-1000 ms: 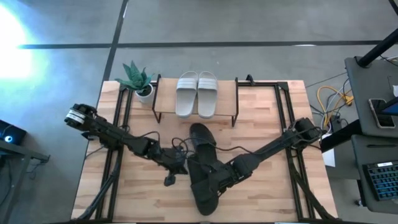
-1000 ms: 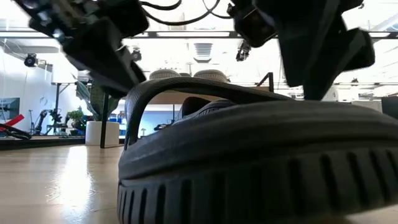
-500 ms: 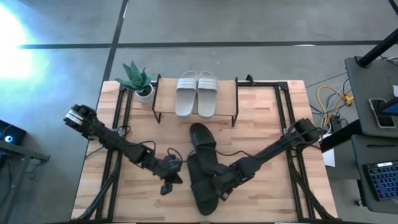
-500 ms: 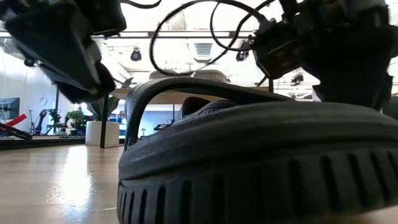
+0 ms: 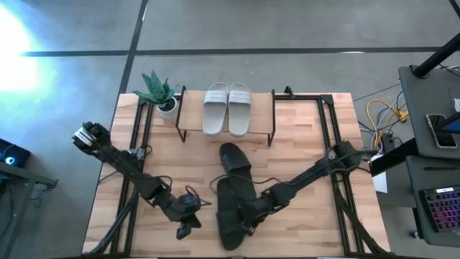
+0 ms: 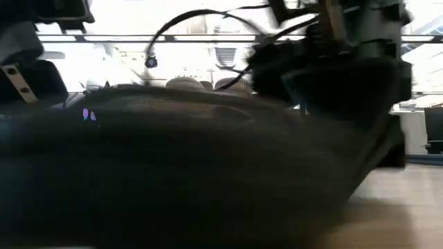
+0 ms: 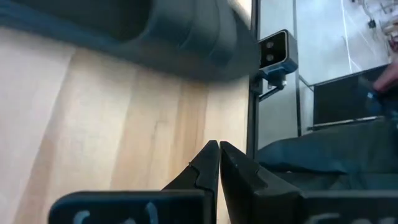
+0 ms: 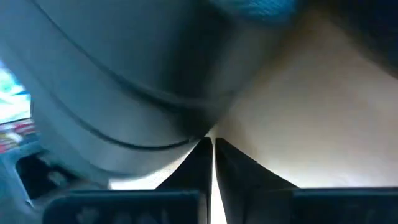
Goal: Pick and place slides into the shelf
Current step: Put the left black slide under the shelf
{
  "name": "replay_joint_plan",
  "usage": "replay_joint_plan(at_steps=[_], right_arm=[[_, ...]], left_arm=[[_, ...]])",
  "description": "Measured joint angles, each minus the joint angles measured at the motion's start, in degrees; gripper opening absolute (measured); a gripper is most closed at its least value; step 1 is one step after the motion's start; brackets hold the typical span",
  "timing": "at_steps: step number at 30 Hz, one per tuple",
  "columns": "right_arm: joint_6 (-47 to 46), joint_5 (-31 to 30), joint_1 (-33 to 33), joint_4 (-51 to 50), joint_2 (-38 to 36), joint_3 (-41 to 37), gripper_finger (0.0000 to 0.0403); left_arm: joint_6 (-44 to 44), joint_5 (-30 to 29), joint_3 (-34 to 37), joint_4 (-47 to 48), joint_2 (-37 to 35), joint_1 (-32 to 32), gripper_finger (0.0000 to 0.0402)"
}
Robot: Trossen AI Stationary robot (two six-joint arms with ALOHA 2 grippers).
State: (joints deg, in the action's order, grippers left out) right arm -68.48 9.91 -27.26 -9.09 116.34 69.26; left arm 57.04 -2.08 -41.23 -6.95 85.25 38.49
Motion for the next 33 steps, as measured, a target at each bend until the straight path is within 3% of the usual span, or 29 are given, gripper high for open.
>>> replay_joint_plan(at_steps=[3, 10, 15, 23, 27, 33], right_arm=[[1.3, 0.3, 0.9, 2.0, 3.4, 4.0, 0.0013], [9.4, -11.7, 3.3, 2.6, 6.8, 17.5, 0.0013], [14.1, -12.6, 5.6, -2.7, 7.7, 24.7, 0.0013], [17.6, -12.1, 5.2, -22.6, 7.4, 29.7, 0.0013], [17.8, -14.6, 4.7, -21.2, 5.8, 29.8, 0.0013], [23.3, -25.6, 5.9, -18.7, 3.9, 34.2, 0.0013]], left_arm=[[1.6, -2.5, -0.2, 0.0, 0.0, 1.8, 0.0], [4.2, -6.3, -0.5, -0.2, 0.0, 4.1, 0.0], [4.2, -7.3, -0.5, -0.1, 0.0, 4.8, 0.0], [6.7, -12.1, -0.5, -1.8, 0.0, 4.8, 0.0], [6.9, -13.3, -0.5, -1.5, 0.2, 4.8, 0.0], [6.9, -13.3, -0.4, -1.5, 0.2, 4.8, 0.0]])
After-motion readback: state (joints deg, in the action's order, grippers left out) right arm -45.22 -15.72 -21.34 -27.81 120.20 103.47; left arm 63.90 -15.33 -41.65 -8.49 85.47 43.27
